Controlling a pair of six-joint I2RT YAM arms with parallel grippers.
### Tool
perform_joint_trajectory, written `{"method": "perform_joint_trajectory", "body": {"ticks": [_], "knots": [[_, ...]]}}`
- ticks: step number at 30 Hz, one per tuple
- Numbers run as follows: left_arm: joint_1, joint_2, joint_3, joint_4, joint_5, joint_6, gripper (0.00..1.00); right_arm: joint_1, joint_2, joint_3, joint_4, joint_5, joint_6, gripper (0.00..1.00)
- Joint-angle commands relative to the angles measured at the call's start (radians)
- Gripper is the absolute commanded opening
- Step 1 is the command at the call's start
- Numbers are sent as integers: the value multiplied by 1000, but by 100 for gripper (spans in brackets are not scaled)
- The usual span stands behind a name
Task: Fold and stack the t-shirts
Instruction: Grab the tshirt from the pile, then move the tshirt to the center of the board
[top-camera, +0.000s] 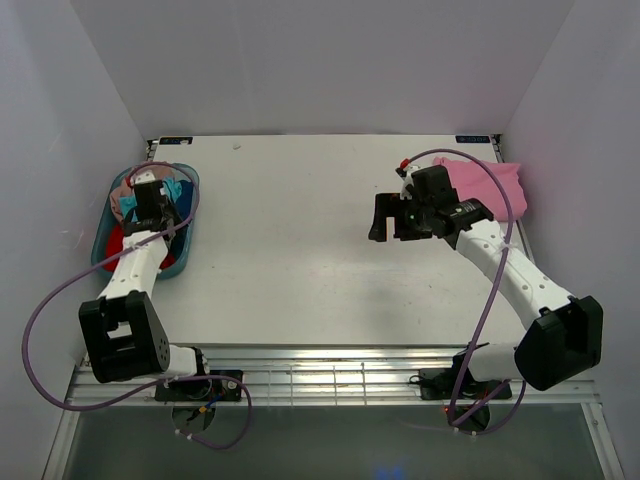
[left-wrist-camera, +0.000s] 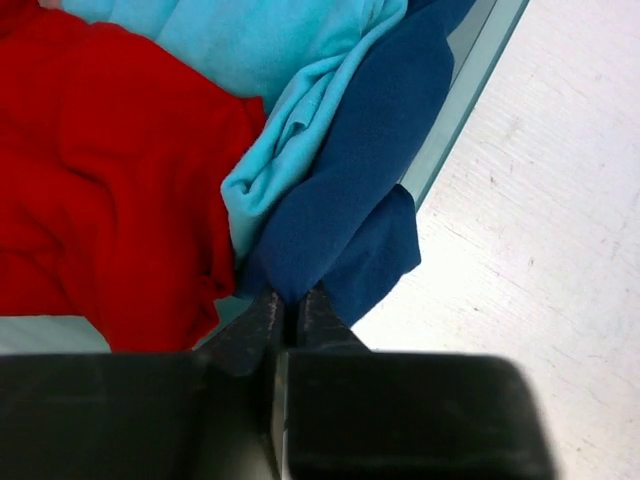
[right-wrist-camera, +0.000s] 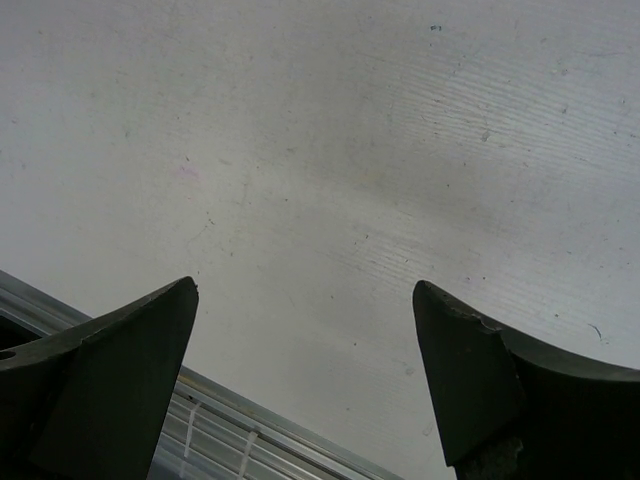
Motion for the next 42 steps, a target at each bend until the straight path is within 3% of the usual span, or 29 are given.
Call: {"method": "perform_joint_trajectory", "body": {"ticks": [1,7,9,11,15,21,26,30,35,39,42], "knots": [[0,-67,71,15,-14,6,1,1,20,16,33,-23,12,93],[-5,-167,258,-3,-43,-11,0,1,52,36,29,-34,10,93],[-3,-133,437,-69,-28,-12,0,1,64,39,26,-38,13,94],[-6,-110,583,-116,4,-14,0,1,70,39,30,-49,18,94],[-24,-93,680,-121,176,-39,0,1,78,45,33,-60,19,94],[-253,-53,662,-112,348,-10,0,3,87,62,14,-52,19,94],[-474,-7,608,-106,315,9,0,6,75,55,-13,-38,25,94],[-518,83,639,-195,418,8,2,6,58,30,-22,-20,25,94],[-587,122,587,-261,383,1,7,8,54,25,-36,3,22,94],[-595,64,551,-198,567,-17,20,8,67,41,-46,12,15,94],[-598,88,616,-278,633,-28,17,8,84,52,-49,8,15,94]]}}
